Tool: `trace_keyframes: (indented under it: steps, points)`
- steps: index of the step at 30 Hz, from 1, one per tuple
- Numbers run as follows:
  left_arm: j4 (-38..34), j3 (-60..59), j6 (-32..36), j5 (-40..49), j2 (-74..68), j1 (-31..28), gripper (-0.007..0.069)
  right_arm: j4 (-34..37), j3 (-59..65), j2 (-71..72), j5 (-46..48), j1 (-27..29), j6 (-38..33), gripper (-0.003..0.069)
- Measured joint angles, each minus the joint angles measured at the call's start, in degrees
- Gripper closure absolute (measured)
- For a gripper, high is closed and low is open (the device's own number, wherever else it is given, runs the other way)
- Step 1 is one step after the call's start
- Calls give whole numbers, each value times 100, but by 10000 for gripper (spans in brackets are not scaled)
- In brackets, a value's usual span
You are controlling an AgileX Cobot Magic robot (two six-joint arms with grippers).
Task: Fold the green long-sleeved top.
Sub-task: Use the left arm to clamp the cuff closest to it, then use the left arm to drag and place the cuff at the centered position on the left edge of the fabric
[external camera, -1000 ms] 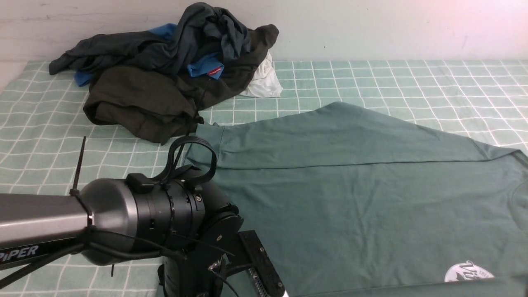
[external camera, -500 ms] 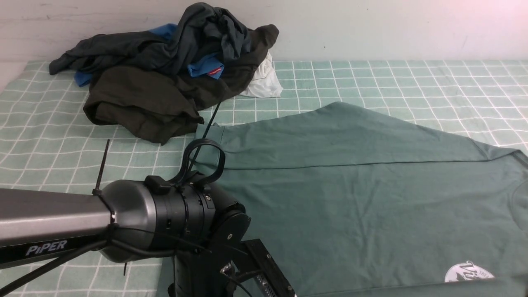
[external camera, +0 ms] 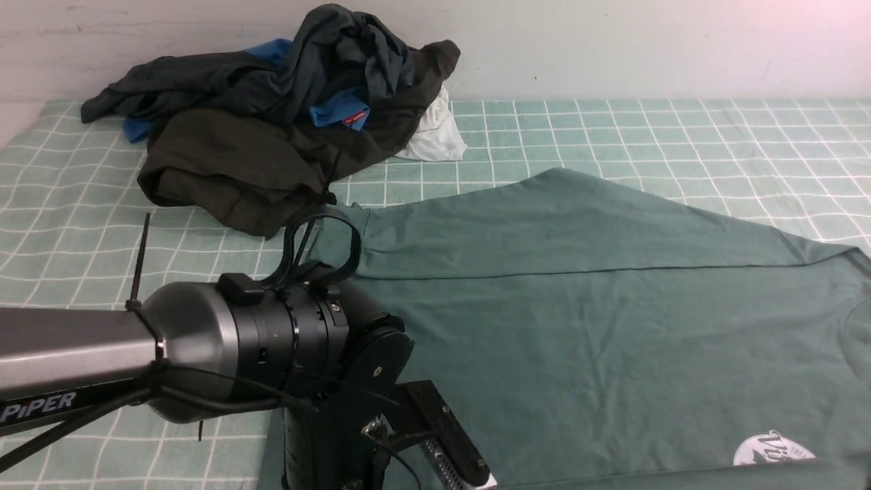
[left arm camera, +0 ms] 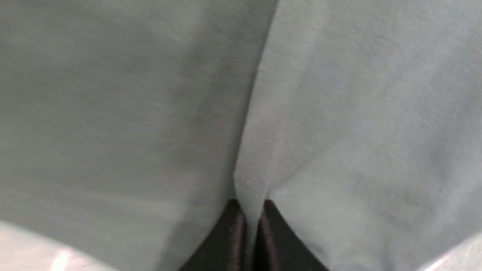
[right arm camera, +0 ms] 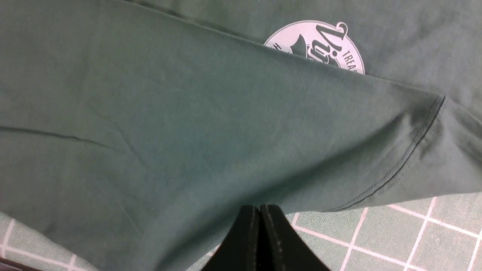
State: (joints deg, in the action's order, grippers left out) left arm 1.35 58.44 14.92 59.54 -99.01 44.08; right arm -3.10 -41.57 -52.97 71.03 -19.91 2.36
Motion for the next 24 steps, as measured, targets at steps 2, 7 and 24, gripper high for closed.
trace_keyframes:
  steps: [2, 7, 24]
  points:
    - [240, 388, 0, 222, 0, 0, 619, 0, 0, 0, 0, 0, 0, 672]
    - [750, 1220, 0, 482, 0, 0, 619, 0, 0, 0, 0, 0, 0, 672]
    - [454, 3823, 518, 988, -1437, -1023, 607, 0, 0, 0, -64, 0, 0, 672]
